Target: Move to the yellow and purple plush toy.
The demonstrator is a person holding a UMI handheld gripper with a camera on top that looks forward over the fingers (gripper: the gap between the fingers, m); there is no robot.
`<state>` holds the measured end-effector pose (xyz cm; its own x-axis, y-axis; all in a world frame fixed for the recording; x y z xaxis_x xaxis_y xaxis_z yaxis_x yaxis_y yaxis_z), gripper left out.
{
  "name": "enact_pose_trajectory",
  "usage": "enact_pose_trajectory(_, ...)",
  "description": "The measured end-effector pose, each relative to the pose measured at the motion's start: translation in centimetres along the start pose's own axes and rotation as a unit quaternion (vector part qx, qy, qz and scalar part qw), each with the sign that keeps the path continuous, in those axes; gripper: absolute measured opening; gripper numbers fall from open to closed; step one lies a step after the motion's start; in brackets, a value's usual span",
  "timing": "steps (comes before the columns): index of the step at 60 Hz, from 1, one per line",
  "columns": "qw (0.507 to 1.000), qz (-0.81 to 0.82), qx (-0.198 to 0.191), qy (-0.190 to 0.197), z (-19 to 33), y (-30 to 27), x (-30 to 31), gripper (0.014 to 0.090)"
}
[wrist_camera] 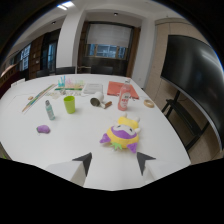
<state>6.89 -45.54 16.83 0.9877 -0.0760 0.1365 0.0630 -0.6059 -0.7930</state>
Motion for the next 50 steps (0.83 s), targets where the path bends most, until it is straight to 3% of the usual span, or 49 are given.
enact_pose_trajectory(23, 1.0, 0.005, -0.014, -0.02, 12.7, -4.4, 5.9, 0.0856)
enact_pose_trajectory(50, 0.998, 0.014, -0.028, -0.045, 14.7, -4.0, 6.6, 0.0858)
